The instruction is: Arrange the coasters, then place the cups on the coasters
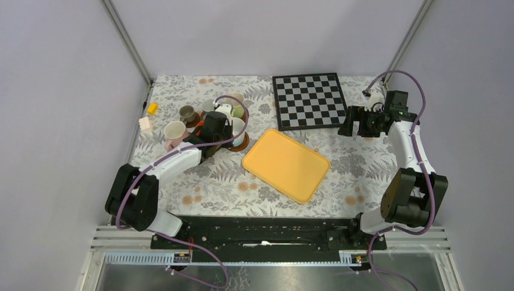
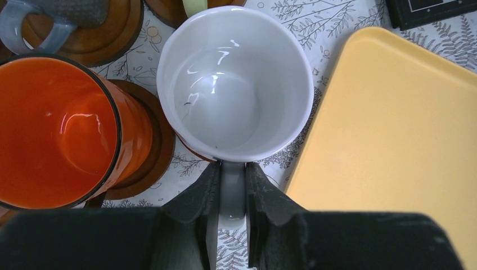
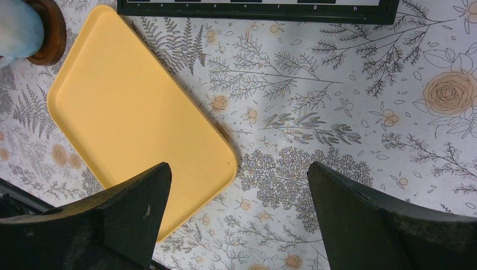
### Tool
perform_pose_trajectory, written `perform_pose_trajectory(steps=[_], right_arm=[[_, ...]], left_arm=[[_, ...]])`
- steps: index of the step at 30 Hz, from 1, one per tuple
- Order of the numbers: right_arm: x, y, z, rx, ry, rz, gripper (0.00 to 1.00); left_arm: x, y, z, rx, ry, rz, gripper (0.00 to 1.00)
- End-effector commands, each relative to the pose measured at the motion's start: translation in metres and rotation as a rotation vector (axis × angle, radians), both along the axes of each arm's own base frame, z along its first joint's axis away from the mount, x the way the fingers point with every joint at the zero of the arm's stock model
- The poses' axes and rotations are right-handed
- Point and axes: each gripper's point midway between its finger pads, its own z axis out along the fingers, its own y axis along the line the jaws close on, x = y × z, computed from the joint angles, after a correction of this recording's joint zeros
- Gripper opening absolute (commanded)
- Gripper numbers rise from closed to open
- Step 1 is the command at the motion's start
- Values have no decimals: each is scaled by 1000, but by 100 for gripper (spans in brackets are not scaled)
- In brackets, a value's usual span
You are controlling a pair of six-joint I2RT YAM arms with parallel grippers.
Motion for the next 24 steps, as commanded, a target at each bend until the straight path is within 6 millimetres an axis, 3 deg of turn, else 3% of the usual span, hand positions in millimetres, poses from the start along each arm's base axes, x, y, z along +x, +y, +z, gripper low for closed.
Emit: perform_pose_trajectory(steps=[1, 24], right_arm=[[1, 4, 4, 18, -8, 27, 98], [1, 3, 2, 17, -4, 29, 98]], left_arm=[[29, -10, 38, -69, -163, -12, 0], [21, -8, 12, -110, -87, -26, 0]])
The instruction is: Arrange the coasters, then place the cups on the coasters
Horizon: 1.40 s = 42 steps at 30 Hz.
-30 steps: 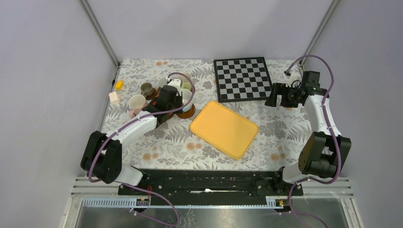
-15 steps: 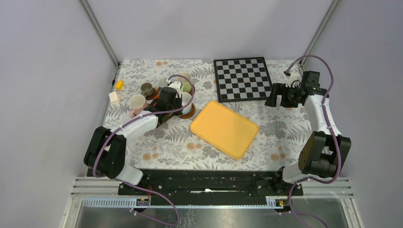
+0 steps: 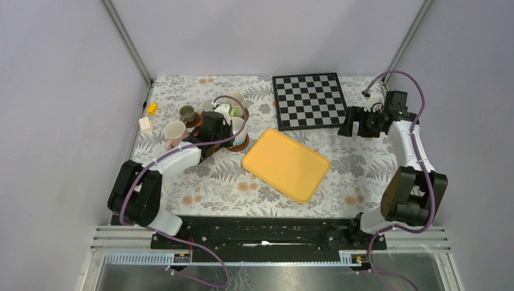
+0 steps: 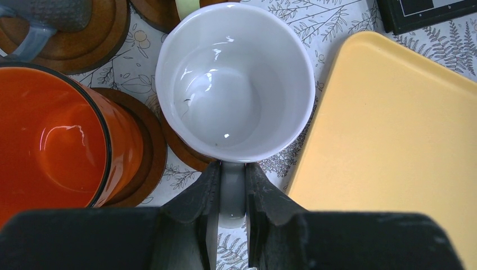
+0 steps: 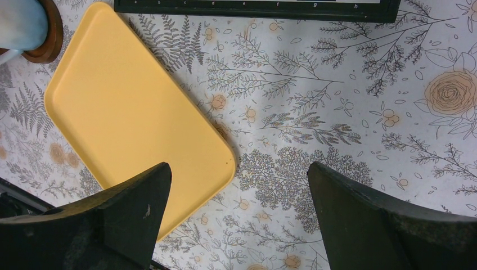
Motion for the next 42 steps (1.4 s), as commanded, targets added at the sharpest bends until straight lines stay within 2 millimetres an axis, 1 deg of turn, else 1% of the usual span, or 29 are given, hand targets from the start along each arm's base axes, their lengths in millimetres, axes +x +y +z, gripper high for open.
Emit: perform_pose_trajectory(steps=[1, 2, 4, 13, 17, 21, 29, 32, 35, 38, 40, 42], right_arm=[[1, 4, 6, 19, -12, 24, 98], [1, 4, 6, 20, -14, 23, 98], [2, 4, 7, 21, -14, 23, 98], [2, 4, 7, 23, -14, 23, 98], [2, 4, 7, 23, -15, 22, 98], [2, 4, 7, 24, -15, 22, 98], [1, 4, 8, 22, -17, 24, 98], [1, 5, 8, 23, -16, 25, 98], [1, 5, 8, 23, -16, 27, 98], [0, 5, 8, 20, -16, 30, 98], [0, 5, 8, 19, -17, 34, 98], [0, 5, 9, 17, -22, 39, 98]], left_arm=[[14, -5, 25, -57, -96, 10, 0], [14, -4, 24, -52, -93, 12, 0], [14, -3, 24, -46, -92, 17, 4], [11, 3, 19, -26, -64, 42, 14], [11, 7, 20, -18, -68, 58, 21], [11, 9, 21, -7, -68, 67, 25], [8, 10, 20, -1, -51, 62, 37], [7, 9, 24, -7, -51, 60, 43], [6, 8, 32, -16, -60, 51, 49], [4, 8, 44, -24, -80, 47, 57], [3, 9, 54, -28, -95, 44, 60], [3, 9, 63, -27, -115, 39, 67]])
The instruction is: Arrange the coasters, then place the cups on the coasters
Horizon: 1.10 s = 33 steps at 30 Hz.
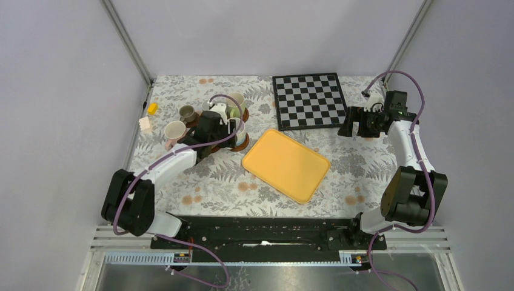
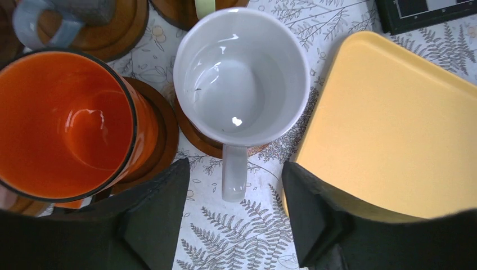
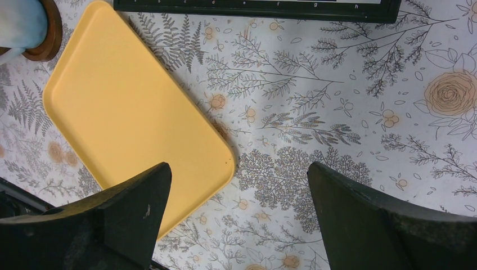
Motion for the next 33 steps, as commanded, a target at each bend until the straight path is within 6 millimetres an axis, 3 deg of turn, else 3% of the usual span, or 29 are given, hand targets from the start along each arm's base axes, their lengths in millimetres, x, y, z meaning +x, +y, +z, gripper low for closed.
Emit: perform_pose_trajectory(steps=[1, 6, 11, 14, 16, 20, 26, 29, 33], right_arm=[[-1, 6, 9, 21, -22, 38, 98], [-1, 17, 11, 50, -29, 101, 98], [7, 26, 3, -13, 2, 183, 98], [10, 45, -4, -58, 14, 260, 99], [12, 64, -6, -73, 20, 301, 99], [12, 130, -8, -104, -28, 432, 92], [9, 218, -17, -88, -118, 556, 59], [1, 256, -31, -122, -150, 637, 48], [-10, 290, -62, -181, -136, 734, 42]], left_arm=[[13, -1, 58, -39, -134, 3, 69], [15, 4, 86, 7, -179, -20, 84], [21, 6, 135, 38, -266, -41, 94], [19, 6, 162, 38, -305, -62, 99], [17, 8, 172, 39, -305, -57, 99], [15, 16, 182, 33, -283, -5, 99], [17, 35, 208, -15, -302, 79, 99], [22, 58, 225, -42, -328, 142, 99], [28, 82, 236, -93, -320, 204, 99]])
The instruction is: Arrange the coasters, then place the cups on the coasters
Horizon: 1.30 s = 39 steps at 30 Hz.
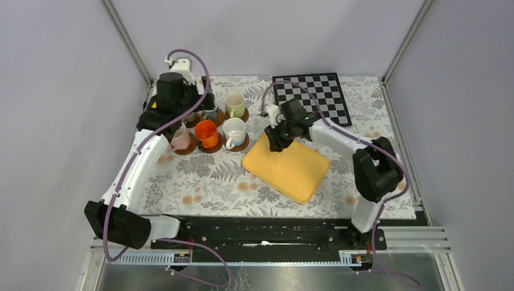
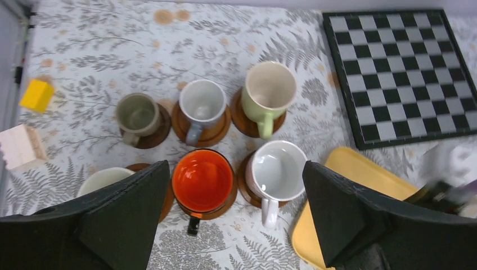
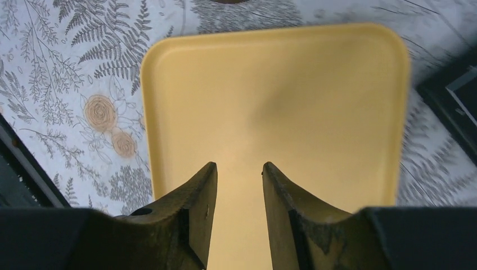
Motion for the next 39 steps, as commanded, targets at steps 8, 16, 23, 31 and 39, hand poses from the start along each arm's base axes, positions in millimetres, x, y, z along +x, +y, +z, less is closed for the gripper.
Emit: perform_pose_trajectory(steps=[8, 16, 23, 31, 39], right_arm=[[-6, 75, -60, -125, -84, 160, 42], [-59, 103, -84, -129, -15, 325, 43], [-122, 118, -97, -120, 82, 490, 44], [-179, 145, -93, -92, 124, 683, 47], [-181, 161, -64, -48, 69, 793, 58]], left_arm=[[3, 32, 30, -143, -24, 91, 99], [6, 32, 29, -172, -17, 71, 99], [9, 32, 28, -180, -16, 68, 99], [9, 33, 32, -184, -20, 69, 99], [10, 36, 22, -194, 9, 73, 99]])
